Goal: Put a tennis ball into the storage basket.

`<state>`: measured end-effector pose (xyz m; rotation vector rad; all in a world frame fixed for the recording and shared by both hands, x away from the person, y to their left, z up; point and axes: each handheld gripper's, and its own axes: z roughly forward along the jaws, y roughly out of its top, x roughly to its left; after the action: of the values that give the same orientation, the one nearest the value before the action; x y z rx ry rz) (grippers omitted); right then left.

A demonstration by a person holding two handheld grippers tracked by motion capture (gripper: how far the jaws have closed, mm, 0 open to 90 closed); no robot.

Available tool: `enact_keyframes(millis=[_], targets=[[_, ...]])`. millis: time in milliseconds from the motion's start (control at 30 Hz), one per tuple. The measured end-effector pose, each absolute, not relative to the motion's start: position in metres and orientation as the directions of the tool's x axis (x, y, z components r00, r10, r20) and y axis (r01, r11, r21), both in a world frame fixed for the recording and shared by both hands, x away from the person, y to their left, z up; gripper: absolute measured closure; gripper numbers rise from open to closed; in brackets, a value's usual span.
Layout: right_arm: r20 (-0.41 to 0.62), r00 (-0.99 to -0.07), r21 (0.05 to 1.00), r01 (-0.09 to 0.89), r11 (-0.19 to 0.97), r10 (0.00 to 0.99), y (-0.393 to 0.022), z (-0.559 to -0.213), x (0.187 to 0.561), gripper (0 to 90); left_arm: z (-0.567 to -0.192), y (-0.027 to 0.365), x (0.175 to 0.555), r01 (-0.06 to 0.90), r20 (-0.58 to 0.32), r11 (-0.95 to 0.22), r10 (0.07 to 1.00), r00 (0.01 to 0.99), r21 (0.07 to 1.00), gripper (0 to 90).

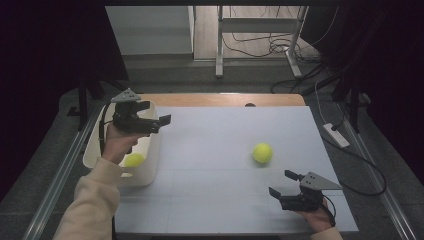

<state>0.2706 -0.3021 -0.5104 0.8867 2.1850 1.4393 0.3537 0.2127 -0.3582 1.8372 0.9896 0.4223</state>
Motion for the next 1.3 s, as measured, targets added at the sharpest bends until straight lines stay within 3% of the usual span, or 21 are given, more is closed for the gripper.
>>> enact_keyframes(millis=[1300], targets=[[0.043, -0.73, 0.917, 0.3, 0.262, 0.682, -0.3, -0.51, 0.277, 12.0, -0.359, 0.155, 0.35, 0.399, -0.11, -0.282, 0.682, 0.723, 0.872, 3.9]])
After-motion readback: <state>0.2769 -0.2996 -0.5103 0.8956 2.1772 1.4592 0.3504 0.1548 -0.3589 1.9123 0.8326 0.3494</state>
